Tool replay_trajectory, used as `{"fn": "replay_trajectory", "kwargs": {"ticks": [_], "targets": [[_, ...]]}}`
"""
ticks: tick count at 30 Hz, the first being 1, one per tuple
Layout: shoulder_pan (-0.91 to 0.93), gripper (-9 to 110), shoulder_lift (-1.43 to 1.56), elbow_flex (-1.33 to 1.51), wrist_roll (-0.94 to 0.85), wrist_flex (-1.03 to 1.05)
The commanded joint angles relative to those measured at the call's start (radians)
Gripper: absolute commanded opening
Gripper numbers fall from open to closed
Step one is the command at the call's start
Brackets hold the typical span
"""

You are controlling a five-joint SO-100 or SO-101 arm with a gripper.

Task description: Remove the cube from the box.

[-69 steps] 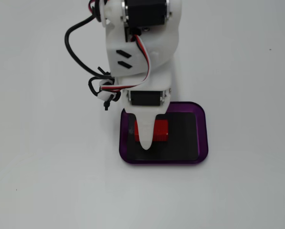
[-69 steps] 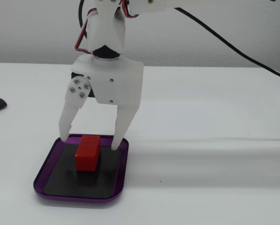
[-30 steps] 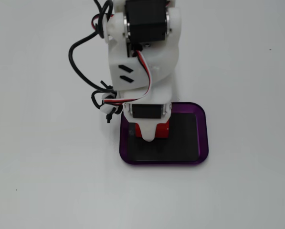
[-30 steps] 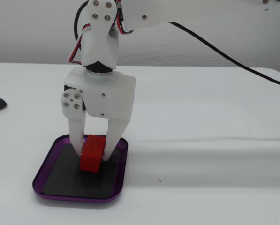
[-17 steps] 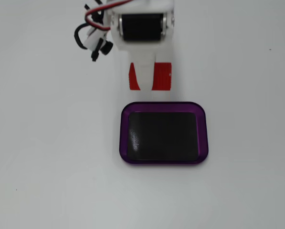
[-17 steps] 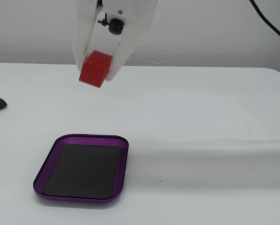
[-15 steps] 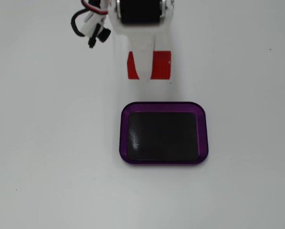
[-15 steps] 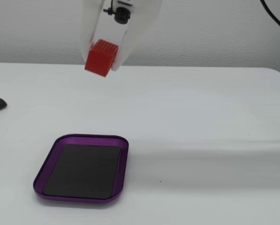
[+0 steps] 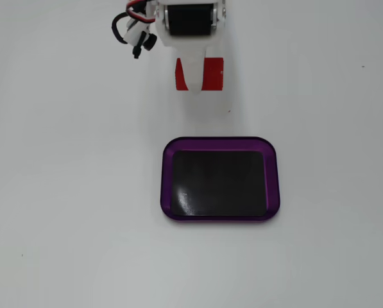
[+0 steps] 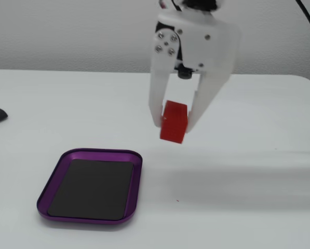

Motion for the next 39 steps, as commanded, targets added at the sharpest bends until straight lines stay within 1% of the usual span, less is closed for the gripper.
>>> {"fn": "replay_trajectory", "kwargs": {"ticks": [1, 8, 12, 18, 22, 25, 31, 35, 39], "targets": [[0.002, 0, 0.12, 0.21, -0.002, -0.141], [-0.067, 0, 0.147, 0.459, -0.003, -0.373], [-0.078, 0, 0.147, 0.48, -0.005, -0.411], [-0.067, 1, 0.152, 0.486, -0.011, -0.405], [-0.071, 9, 0.161, 0.492, -0.011, -0.403], [-0.069, 16, 0.164, 0.483, -0.011, -0.353], [-0.067, 24, 0.175, 0.469, -0.014, -0.272], [-0.067, 27, 0.287, 0.453, -0.005, -0.201], [-0.066, 29, 0.522, 0.454, -0.011, -0.152]]}}
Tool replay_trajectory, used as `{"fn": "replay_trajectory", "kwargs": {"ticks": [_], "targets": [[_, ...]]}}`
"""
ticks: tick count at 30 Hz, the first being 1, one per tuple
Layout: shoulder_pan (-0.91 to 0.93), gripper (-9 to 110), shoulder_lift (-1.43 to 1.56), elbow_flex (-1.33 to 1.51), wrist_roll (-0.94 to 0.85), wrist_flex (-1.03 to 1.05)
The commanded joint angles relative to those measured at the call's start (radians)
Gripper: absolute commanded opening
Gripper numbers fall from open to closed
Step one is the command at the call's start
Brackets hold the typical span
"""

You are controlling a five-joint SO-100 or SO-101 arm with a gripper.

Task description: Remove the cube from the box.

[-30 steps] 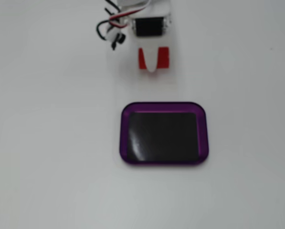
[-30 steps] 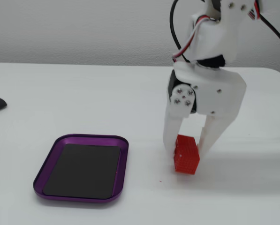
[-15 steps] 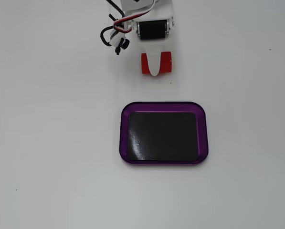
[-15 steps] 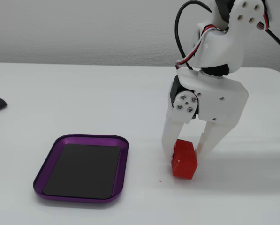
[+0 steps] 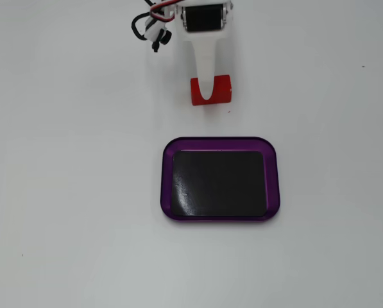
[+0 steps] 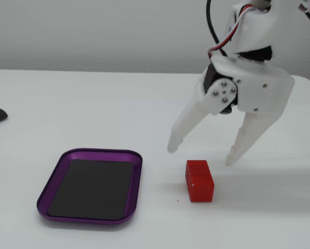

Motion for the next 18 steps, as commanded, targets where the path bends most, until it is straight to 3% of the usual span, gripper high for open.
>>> {"fn": "replay_trajectory", "kwargs": {"ticks": [1, 6, 18], "targets": [[0.002, 29, 0.236, -0.035, -0.006, 0.048], [0.005, 29, 0.506, 0.026, -0.009, 0.094], [0.005, 29, 1.019, 0.638, -0.011, 0.097]]}}
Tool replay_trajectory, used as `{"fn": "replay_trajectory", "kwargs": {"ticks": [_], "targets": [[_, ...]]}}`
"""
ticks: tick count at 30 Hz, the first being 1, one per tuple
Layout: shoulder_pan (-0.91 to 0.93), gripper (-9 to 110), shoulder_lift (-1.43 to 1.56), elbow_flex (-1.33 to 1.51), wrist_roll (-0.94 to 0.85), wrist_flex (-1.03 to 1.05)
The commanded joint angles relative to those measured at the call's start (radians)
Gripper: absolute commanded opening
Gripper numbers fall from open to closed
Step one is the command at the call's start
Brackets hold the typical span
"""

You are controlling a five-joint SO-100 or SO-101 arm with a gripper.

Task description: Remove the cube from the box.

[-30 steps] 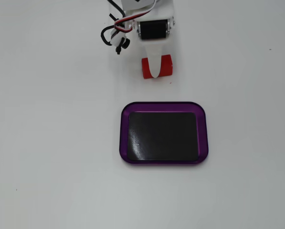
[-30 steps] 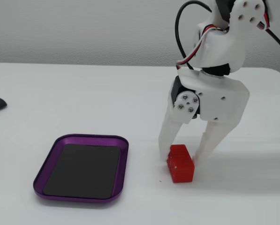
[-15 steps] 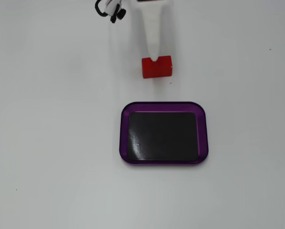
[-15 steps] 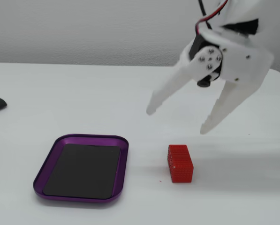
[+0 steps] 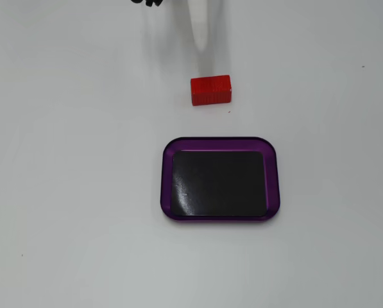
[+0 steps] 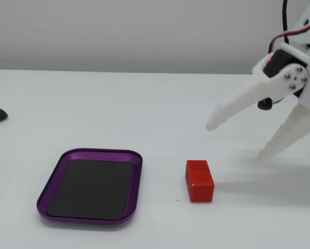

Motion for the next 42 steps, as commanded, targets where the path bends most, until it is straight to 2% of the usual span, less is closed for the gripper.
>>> {"fn": "replay_trajectory", "kwargs": {"ticks": [1, 9, 15, 18, 22, 24, 42], "targets": [[0.005, 29, 0.169, 0.097, -0.002, 0.009], [0.003, 29, 0.52, 0.35, 0.006, 0.06], [0.003, 29, 0.505, 0.368, 0.012, 0.081], [0.003, 20, 0.5, 0.364, 0.012, 0.097], [0.005, -2, 0.5, 0.364, 0.009, 0.098], [0.005, 2, 0.5, 0.364, 0.011, 0.097], [0.003, 0, 0.5, 0.365, 0.003, 0.091]]}}
